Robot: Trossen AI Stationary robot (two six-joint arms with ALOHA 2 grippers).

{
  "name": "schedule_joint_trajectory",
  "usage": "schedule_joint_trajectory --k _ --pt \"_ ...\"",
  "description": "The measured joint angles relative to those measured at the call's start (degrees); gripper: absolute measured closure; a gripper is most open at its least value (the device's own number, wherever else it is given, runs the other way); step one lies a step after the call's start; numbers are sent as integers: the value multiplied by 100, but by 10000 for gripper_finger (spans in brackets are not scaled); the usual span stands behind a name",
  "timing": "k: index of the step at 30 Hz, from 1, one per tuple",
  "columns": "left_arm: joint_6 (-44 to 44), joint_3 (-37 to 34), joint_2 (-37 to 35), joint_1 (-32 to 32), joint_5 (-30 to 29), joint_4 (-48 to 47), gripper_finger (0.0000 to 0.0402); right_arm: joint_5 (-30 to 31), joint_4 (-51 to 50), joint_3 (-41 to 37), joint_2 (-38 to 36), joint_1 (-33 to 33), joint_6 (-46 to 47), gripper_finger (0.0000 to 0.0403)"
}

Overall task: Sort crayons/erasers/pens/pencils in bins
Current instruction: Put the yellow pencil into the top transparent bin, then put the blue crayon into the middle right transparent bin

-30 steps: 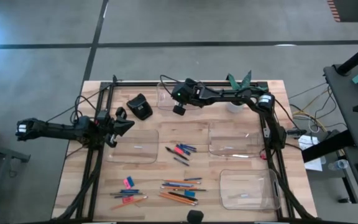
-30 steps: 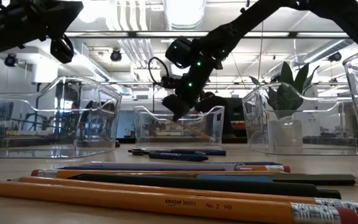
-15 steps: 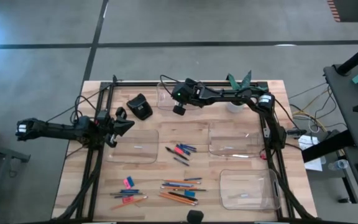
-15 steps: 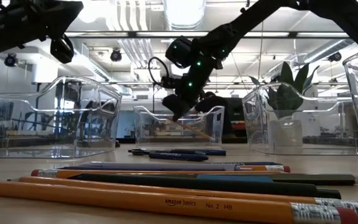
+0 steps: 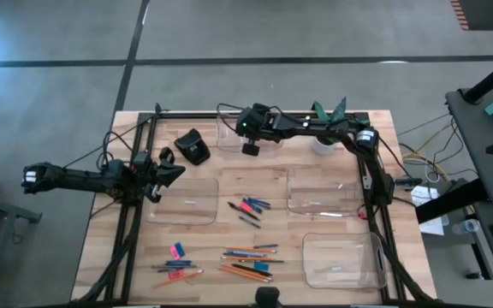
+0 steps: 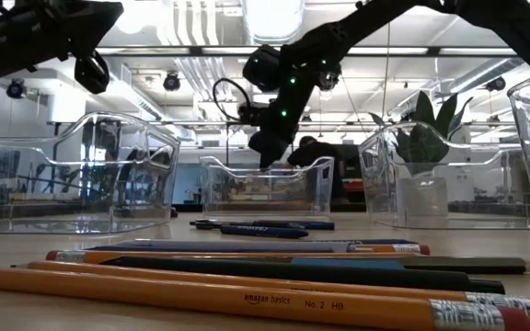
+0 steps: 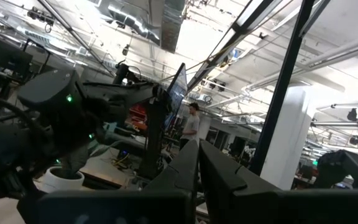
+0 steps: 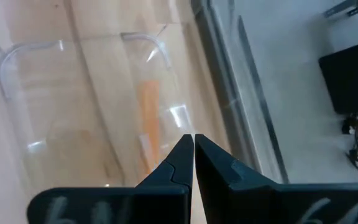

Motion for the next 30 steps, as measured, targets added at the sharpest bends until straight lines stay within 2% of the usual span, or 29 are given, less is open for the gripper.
schedule_joint_trajectory --k 6,12,16,20,22,25,27,30 --pt "0 0 0 0 0 0 402 -435 -21 13 9 -131 226 394" --pt "1 -2 -7 -2 0 2 402 -437 -88 59 7 -149 460 394" --pt "2 0 0 -2 0 0 402 -436 -569 375 -127 -64 539 383" --pt "2 -1 -1 -1 0 0 402 -480 -1234 766 -329 95 859 353" --pt "2 -2 -9 -1 0 2 402 -816 -1649 923 -436 182 1149 334" --pt "1 0 -4 0 0 -2 402 -1857 -2168 1083 -653 372 1734 307" --pt "2 -1 -7 -1 0 0 402 -2348 -2408 1108 -790 545 2191 293" --pt "0 -2 -4 0 0 0 402 -2321 -2610 884 -1007 911 2608 280"
